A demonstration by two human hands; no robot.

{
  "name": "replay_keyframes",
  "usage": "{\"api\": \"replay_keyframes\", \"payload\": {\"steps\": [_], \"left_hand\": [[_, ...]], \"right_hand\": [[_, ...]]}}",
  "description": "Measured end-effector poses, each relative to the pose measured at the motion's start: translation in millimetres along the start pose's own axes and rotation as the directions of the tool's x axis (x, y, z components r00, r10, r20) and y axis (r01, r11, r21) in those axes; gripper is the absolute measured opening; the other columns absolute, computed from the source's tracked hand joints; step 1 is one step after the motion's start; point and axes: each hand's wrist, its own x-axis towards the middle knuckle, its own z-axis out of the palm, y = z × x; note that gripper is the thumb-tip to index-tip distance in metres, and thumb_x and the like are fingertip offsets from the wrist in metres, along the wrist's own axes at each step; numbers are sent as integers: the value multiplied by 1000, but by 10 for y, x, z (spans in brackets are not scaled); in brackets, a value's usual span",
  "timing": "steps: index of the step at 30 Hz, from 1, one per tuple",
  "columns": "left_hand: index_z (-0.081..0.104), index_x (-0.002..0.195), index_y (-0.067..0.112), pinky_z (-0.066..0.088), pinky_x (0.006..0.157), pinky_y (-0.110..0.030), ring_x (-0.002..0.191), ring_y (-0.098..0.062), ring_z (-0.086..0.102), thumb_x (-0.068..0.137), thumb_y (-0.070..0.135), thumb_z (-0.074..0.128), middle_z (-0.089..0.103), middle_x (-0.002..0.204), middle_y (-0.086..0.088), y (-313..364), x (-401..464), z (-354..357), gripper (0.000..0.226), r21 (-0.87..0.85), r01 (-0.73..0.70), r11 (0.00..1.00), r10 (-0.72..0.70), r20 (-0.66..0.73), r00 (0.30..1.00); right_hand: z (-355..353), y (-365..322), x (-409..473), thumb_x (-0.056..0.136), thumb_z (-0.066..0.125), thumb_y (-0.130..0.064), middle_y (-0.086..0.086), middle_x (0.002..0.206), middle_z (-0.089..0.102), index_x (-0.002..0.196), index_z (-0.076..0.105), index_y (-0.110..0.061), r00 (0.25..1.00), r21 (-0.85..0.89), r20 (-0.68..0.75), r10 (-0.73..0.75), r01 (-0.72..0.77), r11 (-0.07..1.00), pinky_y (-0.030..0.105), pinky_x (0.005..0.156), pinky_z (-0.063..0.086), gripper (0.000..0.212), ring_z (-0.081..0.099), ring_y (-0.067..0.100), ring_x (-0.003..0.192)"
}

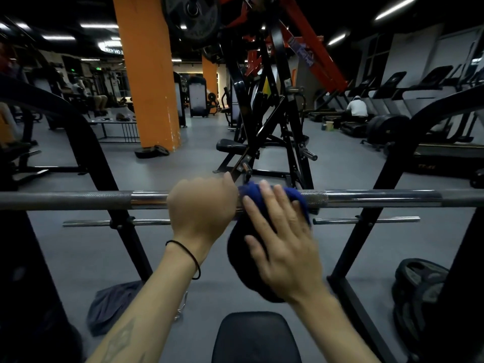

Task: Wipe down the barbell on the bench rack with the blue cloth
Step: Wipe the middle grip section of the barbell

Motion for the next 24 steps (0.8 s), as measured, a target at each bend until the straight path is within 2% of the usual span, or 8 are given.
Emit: {"api": "replay_keyframes", "payload": {"steps": [3, 5, 7, 12, 15, 17, 19, 24], "left_hand": [[46, 46, 15, 19, 53, -27, 36, -25, 33, 95, 20, 52, 41, 40, -3, 16, 9, 19, 50, -16, 26, 1000, -27, -29, 999], [45, 45, 15, 19, 53, -26, 36, -25, 32, 95, 20, 53, 40, 40, -3, 14, 5, 32, 50, -13, 36, 999, -37, -50, 998], [45, 46, 15, 18, 53, -26, 36, -26, 33, 94, 19, 54, 40, 40, -3, 12, 7, 30, 50, -8, 33, 999, -34, -65, 997], [47, 47, 15, 21, 53, -27, 38, -25, 34, 95, 17, 56, 44, 42, -3, 9, -7, 21, 48, -28, 4, 1000, -5, -40, 999], [45, 45, 15, 19, 53, -26, 43, -19, 21, 95, 18, 54, 40, 40, -2, 19, 5, 35, 50, -34, 37, 999, -38, -52, 998], [45, 45, 15, 18, 53, -26, 45, -18, 19, 96, 19, 52, 38, 40, -2, 20, 14, 36, 51, -22, 50, 999, -51, -66, 997], [43, 48, 16, 17, 53, -28, 43, -21, 22, 98, 19, 50, 38, 42, -2, 29, 7, 26, 51, -28, 28, 999, -30, -83, 996], [47, 65, 16, 28, 56, -37, 53, -23, 40, 106, 21, 45, 44, 60, -3, -28, -71, -28, 41, -83, -109, 991, 106, -31, 994]], "right_hand": [[-65, 295, -123, 108, 41, -31, 14, 167, 31, 157, 40, -14, 977, -38, -117, 178, -183, 982, 54, 128, 16, 52, 22, 32, 157], [-3, 135, -68, 107, 39, -28, 14, 168, 28, 157, 39, -10, 903, 95, -196, 382, -371, 924, 56, 128, 13, 53, 16, 33, 158], [76, -196, 84, 106, 40, -30, 13, 170, 21, 159, 35, -9, 858, 230, -145, 492, -455, 860, 52, 129, 6, 58, 6, 33, 160], [-53, -99, 69, 107, 43, -36, 8, 169, 26, 159, 37, -17, 996, 88, 19, 83, -84, 993, 40, 130, 10, 56, 15, 27, 159], [-135, 311, -65, 107, 42, -32, 10, 166, 33, 157, 41, -16, 973, -8, -96, 209, -210, 978, 51, 128, 16, 52, 23, 28, 157], [-67, 202, -46, 107, 41, -29, 12, 167, 31, 156, 41, -11, 894, 81, -191, 405, -397, 914, 54, 128, 12, 53, 18, 30, 158], [56, -137, 54, 107, 39, -28, 12, 170, 23, 158, 36, -7, 848, 193, -166, 503, -473, 860, 50, 130, 5, 56, 9, 31, 160], [71, -238, 35, 108, 43, -32, 11, 169, 27, 158, 39, -13, 995, 99, -17, 95, -93, 991, 43, 129, 17, 54, 18, 28, 159]]}}
